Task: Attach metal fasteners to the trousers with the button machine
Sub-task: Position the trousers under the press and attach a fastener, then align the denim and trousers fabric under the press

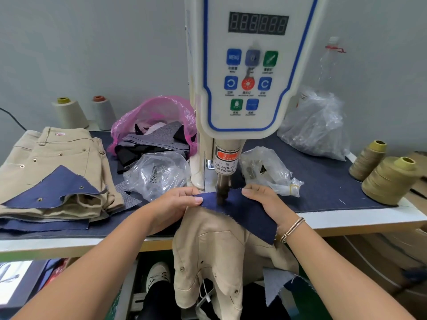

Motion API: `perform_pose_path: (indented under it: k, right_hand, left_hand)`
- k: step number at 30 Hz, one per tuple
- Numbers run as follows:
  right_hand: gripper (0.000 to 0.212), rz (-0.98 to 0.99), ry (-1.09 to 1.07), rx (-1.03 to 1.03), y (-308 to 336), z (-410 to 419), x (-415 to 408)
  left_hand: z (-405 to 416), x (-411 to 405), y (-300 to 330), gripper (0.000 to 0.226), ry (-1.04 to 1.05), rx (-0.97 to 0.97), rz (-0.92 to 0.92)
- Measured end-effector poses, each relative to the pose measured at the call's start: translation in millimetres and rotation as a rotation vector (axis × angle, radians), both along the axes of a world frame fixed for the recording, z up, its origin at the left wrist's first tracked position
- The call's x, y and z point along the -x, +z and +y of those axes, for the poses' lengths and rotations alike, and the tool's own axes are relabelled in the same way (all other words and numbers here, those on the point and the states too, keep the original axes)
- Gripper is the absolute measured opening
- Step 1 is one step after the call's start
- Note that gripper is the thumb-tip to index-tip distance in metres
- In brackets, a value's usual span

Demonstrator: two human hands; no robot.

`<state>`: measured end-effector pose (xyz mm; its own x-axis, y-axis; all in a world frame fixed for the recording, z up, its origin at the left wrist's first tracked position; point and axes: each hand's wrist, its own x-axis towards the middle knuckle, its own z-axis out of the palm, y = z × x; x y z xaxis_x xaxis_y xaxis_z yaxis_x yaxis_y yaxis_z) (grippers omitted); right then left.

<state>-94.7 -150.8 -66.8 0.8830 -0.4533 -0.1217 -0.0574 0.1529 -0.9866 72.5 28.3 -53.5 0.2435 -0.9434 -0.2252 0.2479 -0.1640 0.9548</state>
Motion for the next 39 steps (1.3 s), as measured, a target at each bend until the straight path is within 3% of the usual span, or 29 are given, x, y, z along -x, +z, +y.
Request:
perform_pose_path:
  k: [6, 12, 17, 22, 26, 28, 32, 36, 39]
  right_hand:
    - [0.019, -0.014, -0.008, 0.010, 2.5, 4.2, 2.8]
    - [0.020, 0.003, 0.176, 0.060, 13.2, 19.6, 19.3]
    - [0.007, 0.151, 0.308, 0.432, 33.2, 42.2, 27.1]
    - [0.061, 0.223, 0.225, 0.615, 50.2, 91.7, 26.8]
    - [0.039, 0.173, 0.100, 0.639, 68.8, 123.5, 1.0]
    - [0.039, 0.135, 0.052, 0.597, 83.9, 130.1, -13.2]
    - [0.030, 0.028, -0.100, 0.224, 113.1, 132.6, -39.9]
    - [0.032, -0.126, -0.240, -0.061, 131.5, 135.9, -64.2]
    - [0.032, -0.195, -0.253, -0.157, 135.1, 140.3, -76.6]
  left_hand:
    - [1.5, 2.6, 1.9, 0.012, -0.006, 0.009, -0.032]
    - [8.5, 5.8, 12.4, 0.007, -0.101, 0.015, -0.086]
    - [18.6, 8.0, 33.9, 0.006, -0.185, 0.059, -0.126]
    - [25.3, 5.8, 77.6, 0.010, -0.312, 0.093, -0.227]
    - [28.3, 2.7, 108.4, 0.013, -0.350, 0.134, -0.341]
    - [35.0, -4.8, 115.5, 0.007, -0.229, 0.171, -0.383]
    - [73.4, -42.6, 113.9, 0.044, 0.067, 0.166, -0.421]
    - [125.6, -74.1, 93.1, 0.079, 0.173, -0.206, -0.604]
    - [156.5, -88.6, 81.7, 0.081, 0.151, -0.509, -0.532]
